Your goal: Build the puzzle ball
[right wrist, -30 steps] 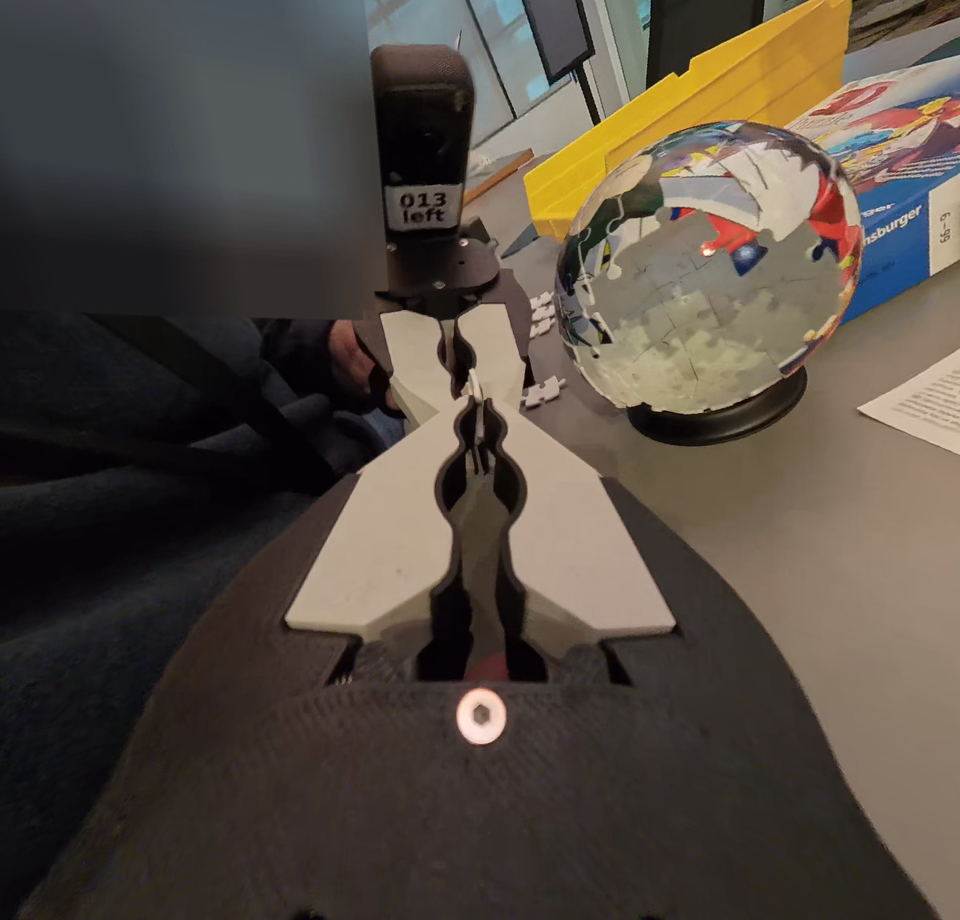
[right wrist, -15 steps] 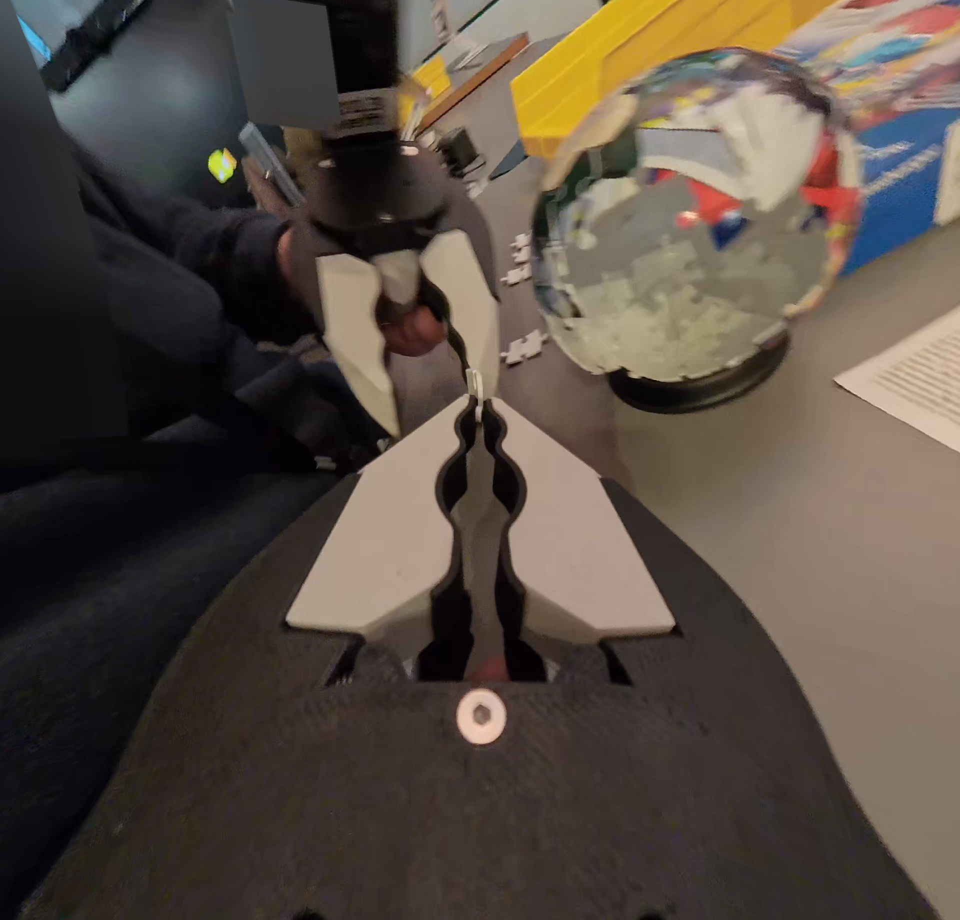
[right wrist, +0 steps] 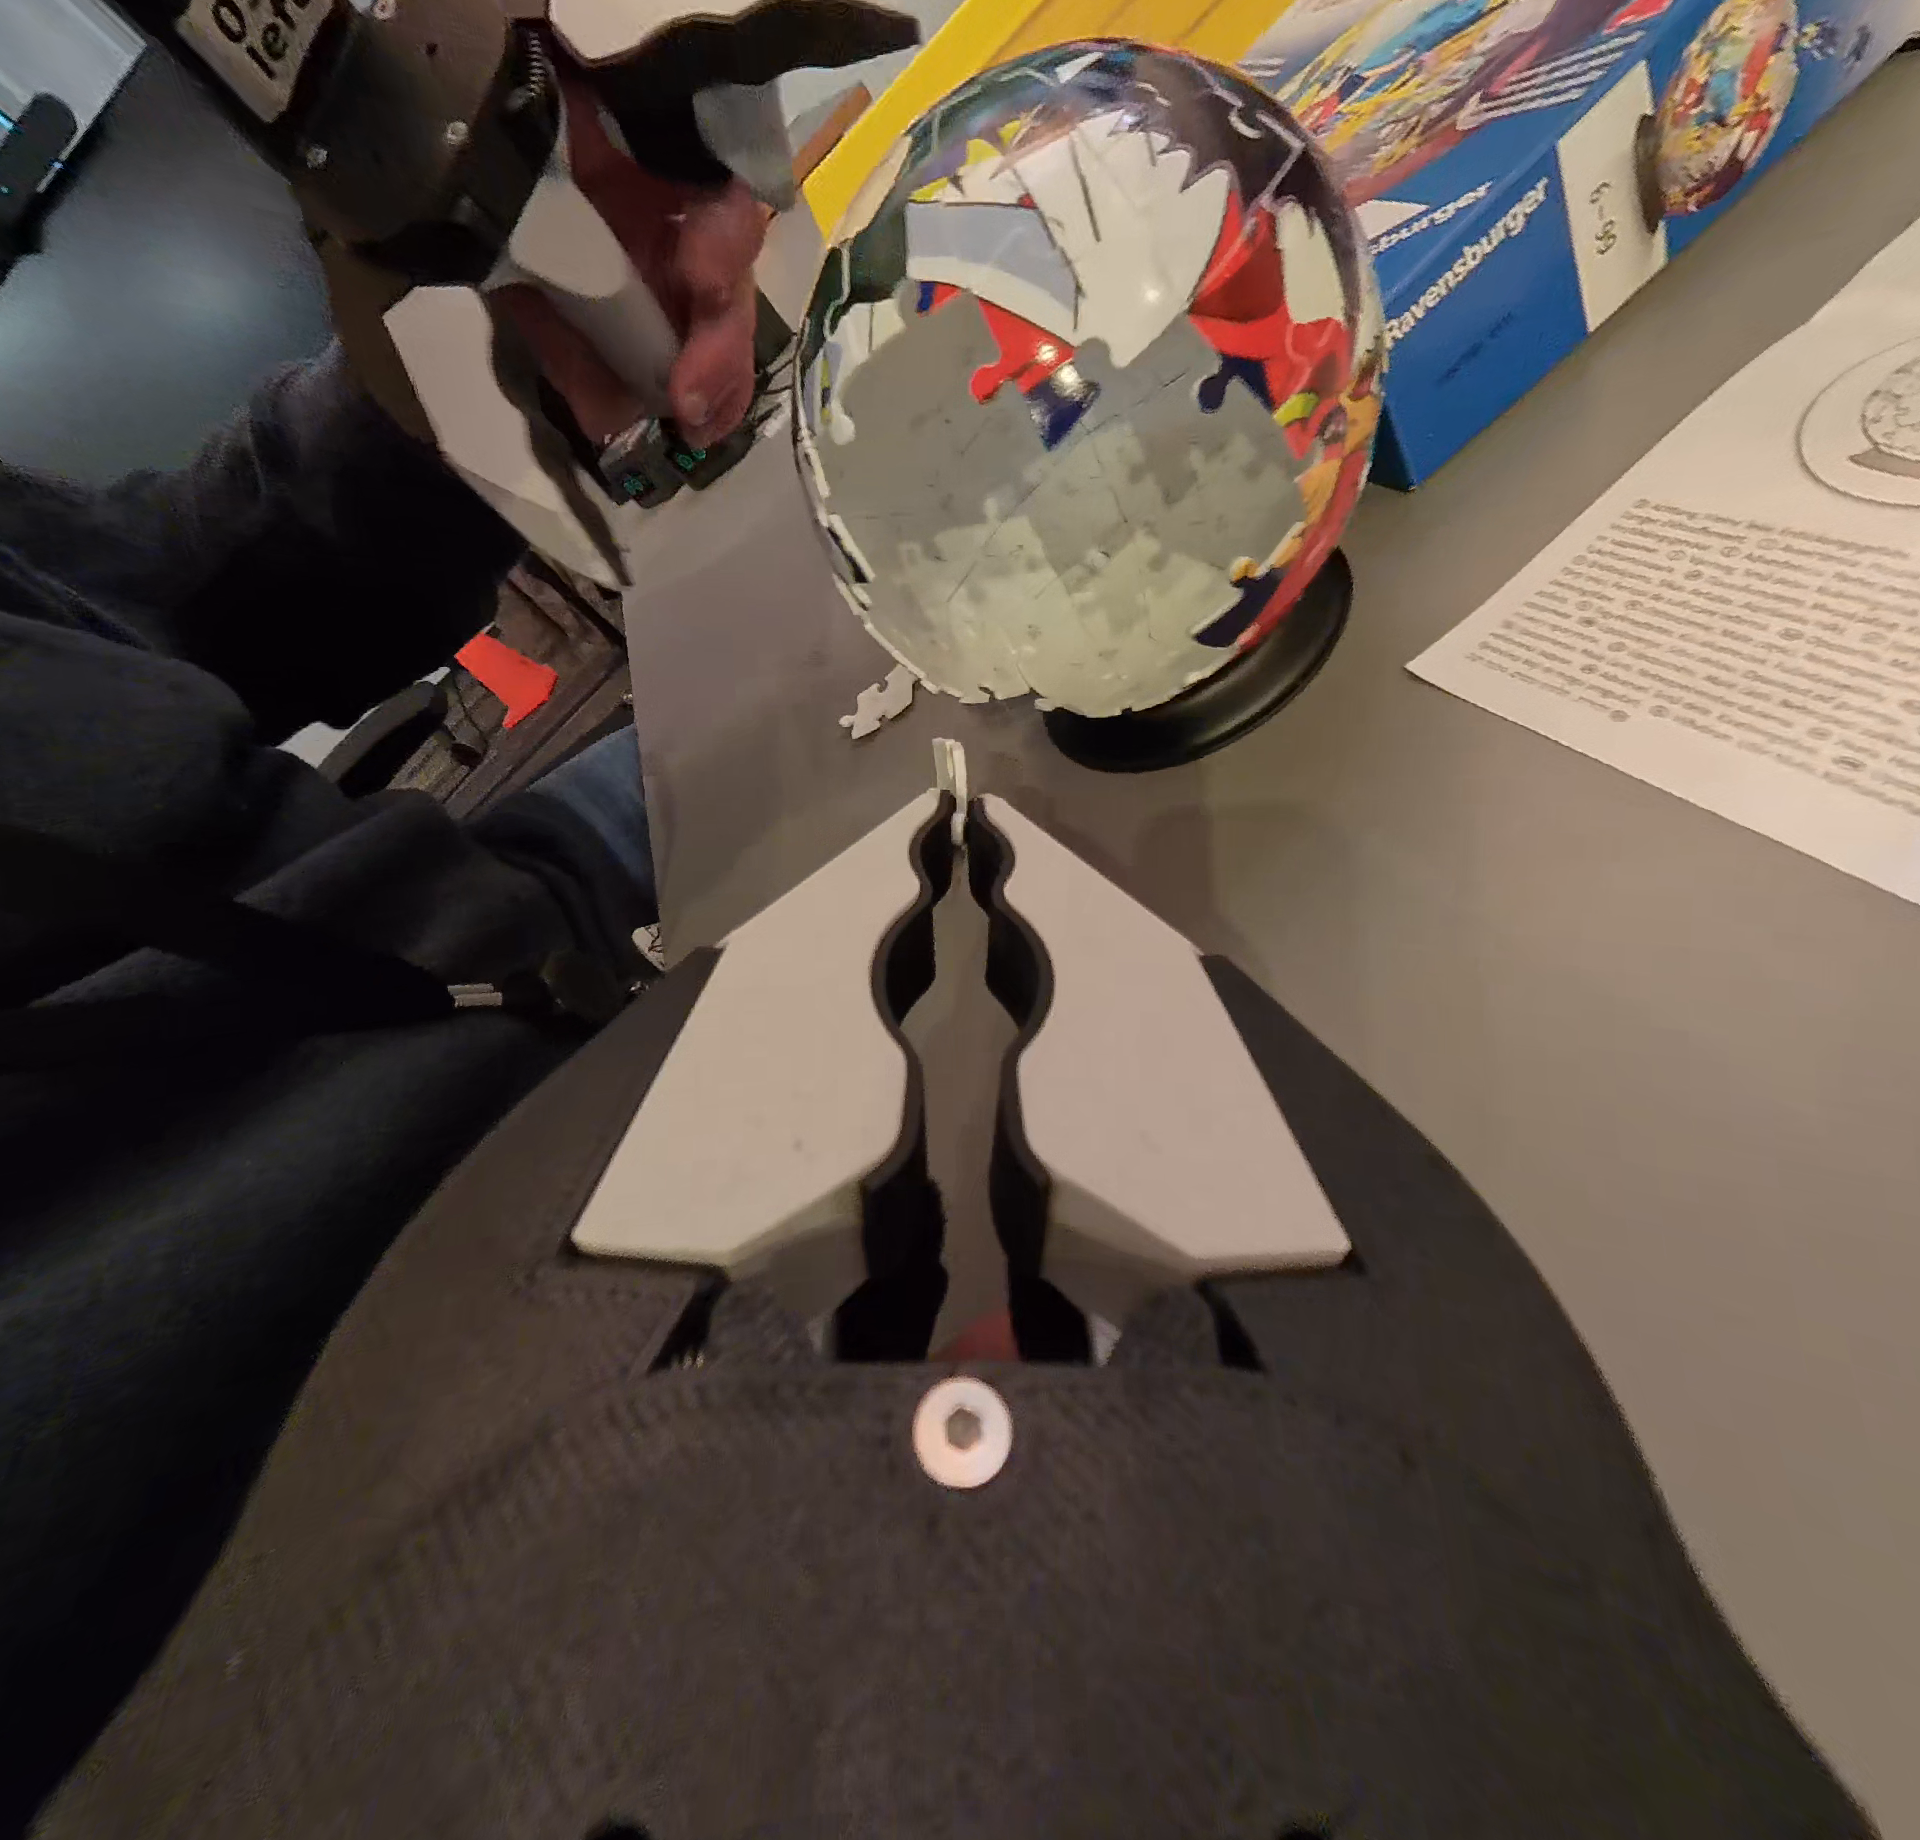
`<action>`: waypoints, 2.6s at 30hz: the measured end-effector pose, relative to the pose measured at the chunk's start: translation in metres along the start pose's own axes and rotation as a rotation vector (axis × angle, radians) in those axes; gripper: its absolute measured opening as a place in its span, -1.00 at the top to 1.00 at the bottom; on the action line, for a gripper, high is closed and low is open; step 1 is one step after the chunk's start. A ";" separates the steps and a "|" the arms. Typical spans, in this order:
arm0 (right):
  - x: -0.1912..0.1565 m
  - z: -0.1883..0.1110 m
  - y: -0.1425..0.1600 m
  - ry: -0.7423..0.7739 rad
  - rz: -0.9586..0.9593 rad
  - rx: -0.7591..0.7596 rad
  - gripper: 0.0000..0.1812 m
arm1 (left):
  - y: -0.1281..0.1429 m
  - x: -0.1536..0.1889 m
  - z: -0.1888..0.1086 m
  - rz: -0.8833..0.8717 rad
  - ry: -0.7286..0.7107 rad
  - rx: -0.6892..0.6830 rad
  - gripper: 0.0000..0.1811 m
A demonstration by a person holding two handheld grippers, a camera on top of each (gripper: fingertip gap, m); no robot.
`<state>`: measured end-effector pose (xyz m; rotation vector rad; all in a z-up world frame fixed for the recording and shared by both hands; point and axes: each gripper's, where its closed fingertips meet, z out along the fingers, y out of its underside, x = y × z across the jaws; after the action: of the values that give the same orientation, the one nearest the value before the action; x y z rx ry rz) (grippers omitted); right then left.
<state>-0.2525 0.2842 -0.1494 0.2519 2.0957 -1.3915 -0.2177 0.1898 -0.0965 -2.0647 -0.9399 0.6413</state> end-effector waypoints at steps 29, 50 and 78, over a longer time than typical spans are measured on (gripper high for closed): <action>0.011 0.007 -0.003 0.020 0.035 -0.017 1.00 | 0.022 -0.022 0.079 0.375 0.166 -0.045 -0.56; 0.011 0.008 -0.001 0.023 0.020 -0.025 1.00 | 0.020 -0.027 0.079 0.372 0.109 -0.020 -0.54; 0.021 0.010 -0.003 0.073 -0.037 -0.051 1.00 | -0.005 -0.040 0.083 0.478 -0.237 0.124 -0.54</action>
<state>-0.2667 0.2704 -0.1617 0.2481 2.2031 -1.3672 -0.3011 0.1966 -0.1357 -2.1434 -0.5086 1.1841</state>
